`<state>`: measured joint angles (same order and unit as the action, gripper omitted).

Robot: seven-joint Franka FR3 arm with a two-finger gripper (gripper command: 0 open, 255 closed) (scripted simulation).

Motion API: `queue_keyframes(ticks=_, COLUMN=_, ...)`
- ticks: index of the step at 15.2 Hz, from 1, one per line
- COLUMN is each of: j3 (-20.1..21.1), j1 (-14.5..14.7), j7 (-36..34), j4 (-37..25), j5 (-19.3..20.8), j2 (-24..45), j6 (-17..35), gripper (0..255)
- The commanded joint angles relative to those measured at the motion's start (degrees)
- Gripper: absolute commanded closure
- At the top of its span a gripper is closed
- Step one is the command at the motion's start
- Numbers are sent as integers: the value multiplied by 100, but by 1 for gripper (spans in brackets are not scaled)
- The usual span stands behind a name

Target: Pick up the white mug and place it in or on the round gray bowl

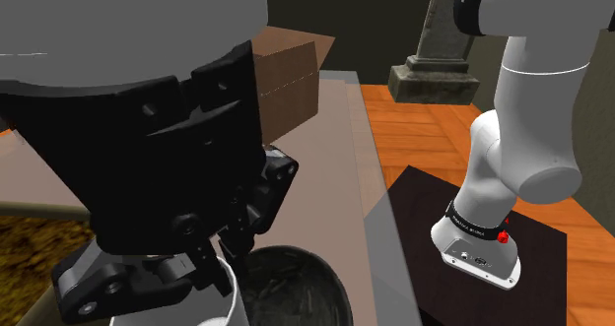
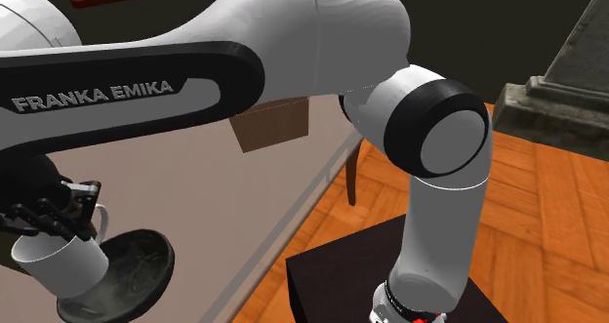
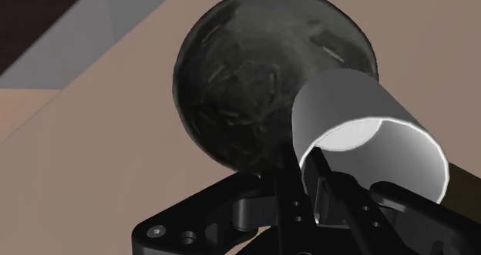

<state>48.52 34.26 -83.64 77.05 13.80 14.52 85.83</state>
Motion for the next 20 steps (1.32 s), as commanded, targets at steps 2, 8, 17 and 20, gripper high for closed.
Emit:
queue_keyframes(ticks=2, j3=-4, j1=-122, j7=34, j4=393, j5=-95, j2=-124, j6=296, gripper=255)
queue_keyframes(ticks=8, j3=-6, j1=-145, j7=38, j4=484, j5=-113, j2=-147, j6=370, gripper=255)
queue_keyframes(ticks=17, j3=-6, j1=-145, j7=39, j4=486, j5=-113, j2=-148, j6=372, gripper=0)
queue_keyframes(ticks=20, j3=11, j1=142, j7=-43, j4=-436, j5=113, j2=144, j6=-343, gripper=0)
